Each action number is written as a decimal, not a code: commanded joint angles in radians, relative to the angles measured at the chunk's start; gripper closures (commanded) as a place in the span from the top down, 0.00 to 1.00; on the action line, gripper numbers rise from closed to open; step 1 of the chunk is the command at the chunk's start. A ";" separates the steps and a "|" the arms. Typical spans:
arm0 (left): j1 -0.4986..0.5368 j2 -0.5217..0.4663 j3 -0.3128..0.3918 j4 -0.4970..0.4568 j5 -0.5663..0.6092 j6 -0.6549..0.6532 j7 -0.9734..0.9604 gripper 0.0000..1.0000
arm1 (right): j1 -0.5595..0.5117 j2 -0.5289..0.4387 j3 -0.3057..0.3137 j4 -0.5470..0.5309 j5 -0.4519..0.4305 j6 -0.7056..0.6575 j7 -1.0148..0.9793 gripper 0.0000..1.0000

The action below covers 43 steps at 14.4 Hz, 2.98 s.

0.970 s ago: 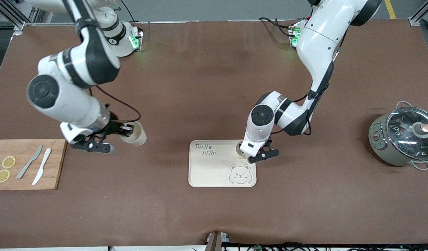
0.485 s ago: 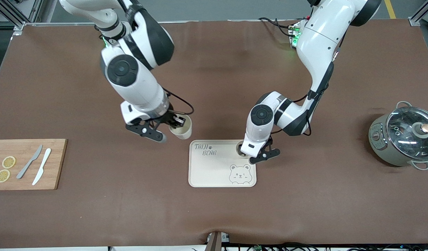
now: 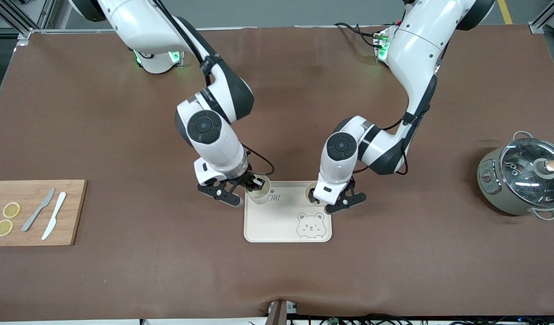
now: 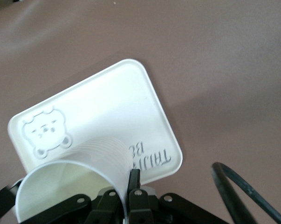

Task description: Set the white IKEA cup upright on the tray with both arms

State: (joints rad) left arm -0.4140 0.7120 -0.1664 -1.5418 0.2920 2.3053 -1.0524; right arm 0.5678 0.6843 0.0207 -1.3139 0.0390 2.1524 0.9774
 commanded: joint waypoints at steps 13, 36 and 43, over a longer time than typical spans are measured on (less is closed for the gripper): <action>0.055 -0.117 -0.005 -0.007 -0.008 -0.191 0.067 1.00 | 0.041 0.205 -0.012 0.039 -0.063 0.227 0.032 0.00; 0.497 -0.345 -0.054 0.023 -0.251 -0.409 0.844 1.00 | 0.021 -0.058 -0.004 0.041 -0.064 -0.150 -0.076 1.00; 0.370 -0.454 0.031 0.028 -0.255 -0.466 0.787 1.00 | -0.202 -0.411 -0.005 0.016 -0.041 -0.664 -0.587 1.00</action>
State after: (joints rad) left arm -0.0081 0.3139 -0.1874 -1.5001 0.0564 1.8707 -0.2979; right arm 0.4579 0.3615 0.0017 -1.2296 -0.0206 1.5310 0.5487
